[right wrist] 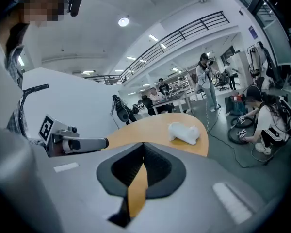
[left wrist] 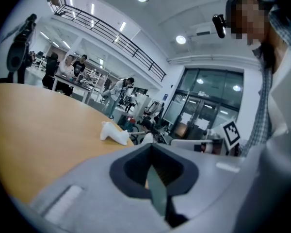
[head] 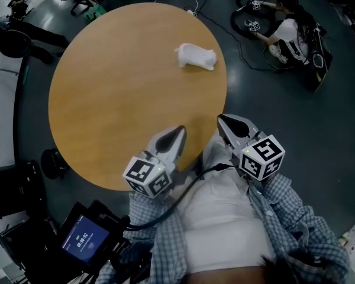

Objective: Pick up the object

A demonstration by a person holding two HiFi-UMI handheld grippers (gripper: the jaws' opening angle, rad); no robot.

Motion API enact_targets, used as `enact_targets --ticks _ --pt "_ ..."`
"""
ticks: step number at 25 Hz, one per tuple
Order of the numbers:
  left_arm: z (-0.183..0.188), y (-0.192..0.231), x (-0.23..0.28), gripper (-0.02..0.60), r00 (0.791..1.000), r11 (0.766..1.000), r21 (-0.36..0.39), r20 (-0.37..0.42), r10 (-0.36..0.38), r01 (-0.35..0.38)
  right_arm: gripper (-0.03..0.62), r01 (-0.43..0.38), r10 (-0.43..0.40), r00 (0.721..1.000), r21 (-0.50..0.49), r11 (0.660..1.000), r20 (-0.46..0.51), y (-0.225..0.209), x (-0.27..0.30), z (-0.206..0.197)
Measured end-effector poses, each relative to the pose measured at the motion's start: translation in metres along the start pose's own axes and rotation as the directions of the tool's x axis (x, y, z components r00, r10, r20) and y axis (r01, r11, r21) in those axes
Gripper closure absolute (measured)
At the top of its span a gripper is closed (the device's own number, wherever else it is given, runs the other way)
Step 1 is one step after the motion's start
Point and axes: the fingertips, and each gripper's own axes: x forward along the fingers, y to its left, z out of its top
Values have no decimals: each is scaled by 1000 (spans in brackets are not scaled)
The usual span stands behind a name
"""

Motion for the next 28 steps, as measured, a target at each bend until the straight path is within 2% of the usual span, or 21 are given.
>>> enact_targets --ticks 5,10,12,16,19,24,28 --pt "8 18 9 578 996 995 -51 -23 89 -90 588 16 -13 998 53 998 -61 -24 7 9" --pt "17 75 71 577 982 979 -90 -74 175 -182 560 -7 26 985 110 994 -169 -81 62 10" --pt "21 88 86 550 978 976 -96 -89 189 -197 532 -5 31 980 130 992 -196 -94 74 9" --pt "30 101 105 531 968 972 -58 -118 221 -229 477 10 31 974 177 984 -226 -108 89 11" --pt "28 120 125 488 960 968 -42 -147 240 -248 428 26 28 966 203 979 -258 -125 108 7" --pt "25 161 157 401 926 948 64 -200 319 -313 370 73 11 958 282 957 -288 -161 148 -3" --pt "32 177 170 362 905 926 93 -199 377 -366 321 115 -6 945 313 943 -328 -173 157 -9"
